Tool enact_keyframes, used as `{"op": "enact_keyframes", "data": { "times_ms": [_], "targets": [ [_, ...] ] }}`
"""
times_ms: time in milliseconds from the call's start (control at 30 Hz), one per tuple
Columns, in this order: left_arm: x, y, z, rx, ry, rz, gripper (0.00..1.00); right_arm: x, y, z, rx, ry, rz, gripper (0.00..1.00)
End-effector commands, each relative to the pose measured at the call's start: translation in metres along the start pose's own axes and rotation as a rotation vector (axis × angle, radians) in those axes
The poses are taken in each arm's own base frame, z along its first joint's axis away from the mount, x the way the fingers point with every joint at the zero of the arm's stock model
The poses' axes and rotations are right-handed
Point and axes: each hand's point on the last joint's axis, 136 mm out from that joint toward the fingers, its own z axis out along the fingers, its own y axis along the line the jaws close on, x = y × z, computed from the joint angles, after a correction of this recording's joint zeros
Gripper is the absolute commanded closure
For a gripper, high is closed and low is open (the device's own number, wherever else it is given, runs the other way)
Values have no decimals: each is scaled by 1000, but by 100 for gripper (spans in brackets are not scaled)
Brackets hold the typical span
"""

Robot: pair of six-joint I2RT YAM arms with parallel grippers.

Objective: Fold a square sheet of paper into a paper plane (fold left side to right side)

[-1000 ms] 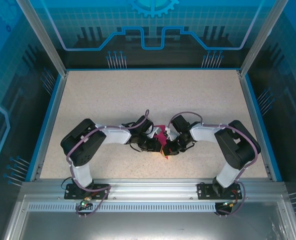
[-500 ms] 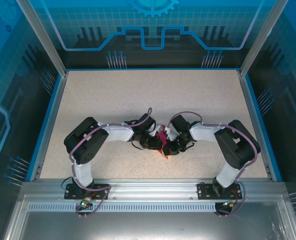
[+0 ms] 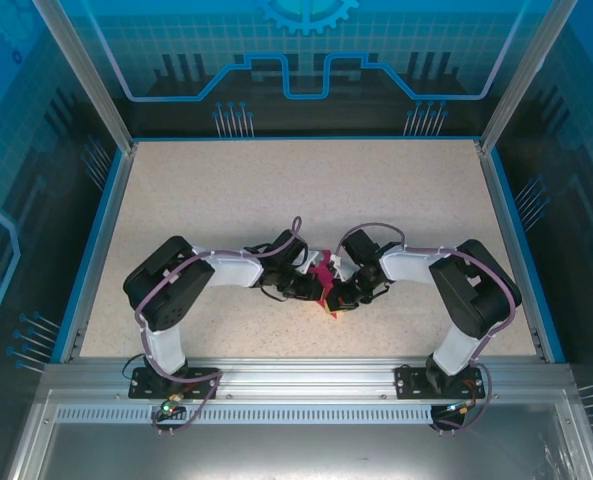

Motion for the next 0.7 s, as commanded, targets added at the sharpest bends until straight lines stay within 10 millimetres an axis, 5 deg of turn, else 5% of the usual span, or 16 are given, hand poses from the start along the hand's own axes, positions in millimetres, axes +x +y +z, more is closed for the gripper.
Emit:
{"op": "enact_keyframes", "data": {
  "times_ms": [0,400,533,667],
  "targets": [
    [3,55,-15,-171,-25,-46,89,28,-53,9,213,82,93,100],
    [-20,93,-45,-217,-117,-75,87,27,-45,7,175,57,79,100],
    [-25,82,-57,-194,-149,-67,85,12,-29,2,115,-5,28,100],
    [-33,60,-82,-161,-205,-73,76,-7,-11,-14,85,-103,-43,89]
  ]
}}
